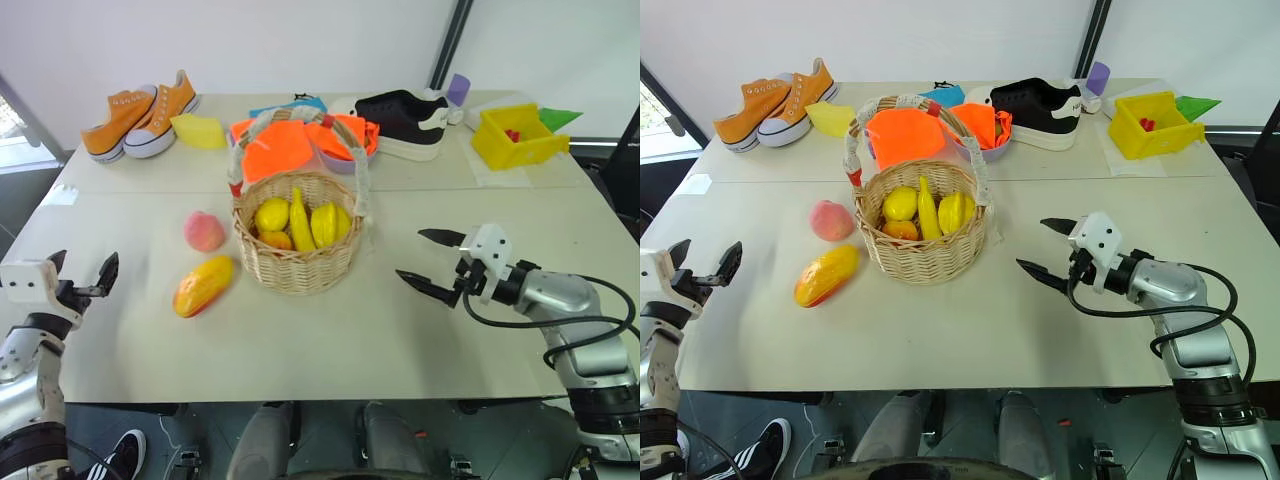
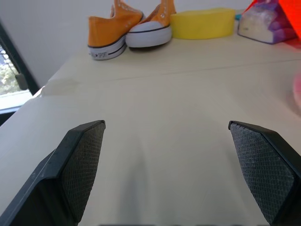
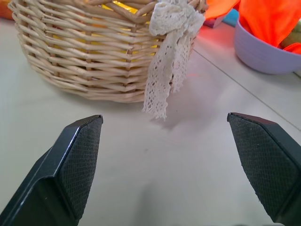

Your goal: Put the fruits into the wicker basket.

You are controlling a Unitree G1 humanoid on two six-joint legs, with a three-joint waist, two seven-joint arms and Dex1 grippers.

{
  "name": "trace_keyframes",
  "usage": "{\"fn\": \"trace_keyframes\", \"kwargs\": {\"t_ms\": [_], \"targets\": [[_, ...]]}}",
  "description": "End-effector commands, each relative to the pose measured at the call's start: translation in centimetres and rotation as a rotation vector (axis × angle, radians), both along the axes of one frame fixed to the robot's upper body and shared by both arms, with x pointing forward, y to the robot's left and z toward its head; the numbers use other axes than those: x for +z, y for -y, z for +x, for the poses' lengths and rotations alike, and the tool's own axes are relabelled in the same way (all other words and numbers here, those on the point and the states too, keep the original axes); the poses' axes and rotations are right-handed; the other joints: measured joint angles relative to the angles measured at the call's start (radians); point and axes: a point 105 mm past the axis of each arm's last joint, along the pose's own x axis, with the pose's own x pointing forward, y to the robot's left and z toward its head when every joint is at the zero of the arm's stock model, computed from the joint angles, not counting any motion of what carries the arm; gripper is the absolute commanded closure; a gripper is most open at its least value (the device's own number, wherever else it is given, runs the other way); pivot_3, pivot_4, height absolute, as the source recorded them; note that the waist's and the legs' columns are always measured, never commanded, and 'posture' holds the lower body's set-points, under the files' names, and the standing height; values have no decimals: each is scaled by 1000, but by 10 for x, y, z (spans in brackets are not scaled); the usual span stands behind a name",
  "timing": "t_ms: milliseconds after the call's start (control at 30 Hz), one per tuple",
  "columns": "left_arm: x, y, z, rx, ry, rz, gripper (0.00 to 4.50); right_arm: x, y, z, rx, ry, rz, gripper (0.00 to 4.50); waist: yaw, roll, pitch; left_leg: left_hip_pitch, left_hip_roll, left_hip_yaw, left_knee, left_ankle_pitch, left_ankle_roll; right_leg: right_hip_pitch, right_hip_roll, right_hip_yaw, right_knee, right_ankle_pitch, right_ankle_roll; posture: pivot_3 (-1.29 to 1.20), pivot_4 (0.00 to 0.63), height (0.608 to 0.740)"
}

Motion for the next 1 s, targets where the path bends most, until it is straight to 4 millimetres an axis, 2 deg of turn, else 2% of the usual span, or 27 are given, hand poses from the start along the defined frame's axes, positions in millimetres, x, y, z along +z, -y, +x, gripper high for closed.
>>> {"fn": "trace_keyframes", "kwargs": {"t_ms": [33, 167, 333, 400, 467, 600, 700, 867, 1000], "targets": [[18, 14, -4, -97, 49, -27, 0, 9, 4, 2, -4, 46, -10, 73, 0, 0, 0, 0, 0, 0, 0, 0, 0, 0, 0, 0, 0, 0, 0, 0, 150, 740], [25, 45, -14, -291, 8, -91, 0, 13, 9, 3, -16, 62, 0, 73, -5, 0, 0, 0, 0, 0, 0, 0, 0, 1, 0, 0, -1, -1, -1, 0, 150, 740], [28, 78, -28, -496, -86, -172, 0, 15, -1, -6, 8, 44, 43, 73, -7, 0, 0, 0, 1, 0, 0, 0, 0, 0, 0, 0, -1, -1, -2, 0, 150, 740], [26, 90, -31, -557, -136, -176, 0, 16, -4, -14, 22, 26, 56, 73, -6, 0, 0, 0, 1, 0, -1, 0, 0, 0, 0, 1, -1, -1, -2, 0, 150, 740], [26, 105, -33, -623, -178, -193, 0, 21, -6, -31, 52, 4, 91, 73, 0, 1, 0, 0, 1, 0, -1, 0, 0, 1, 0, 1, -1, -1, -2, 0, 150, 740], [19, 113, -28, -638, -222, -97, 0, 24, -9, -63, 107, -29, 75, 73, 5, 1, 0, -1, 0, 0, -1, 0, 1, 1, -1, 0, -3, -1, -2, 0, 150, 740], [13, 119, -23, -660, -244, -87, 0, 26, -12, -81, 143, -64, 63, 73, 2, 1, 0, -1, 0, 0, 0, -1, 0, 1, -1, 0, -4, -1, -3, 0, 150, 740], [4, 128, -12, -667, -266, -67, 0, 26, -19, -90, 177, -71, 43, 73, -2, 0, 0, -1, 1, 0, 0, -1, 0, 1, 0, 1, -4, -2, -3, 0, 150, 740], [0, 129, -8, -673, -293, -39, 0, 24, -20, -88, 178, -65, 35, 73, 1, 0, 0, -2, 1, 0, -1, -1, 0, 1, 0, 0, -5, -2, -3, 0, 150, 740]]}}
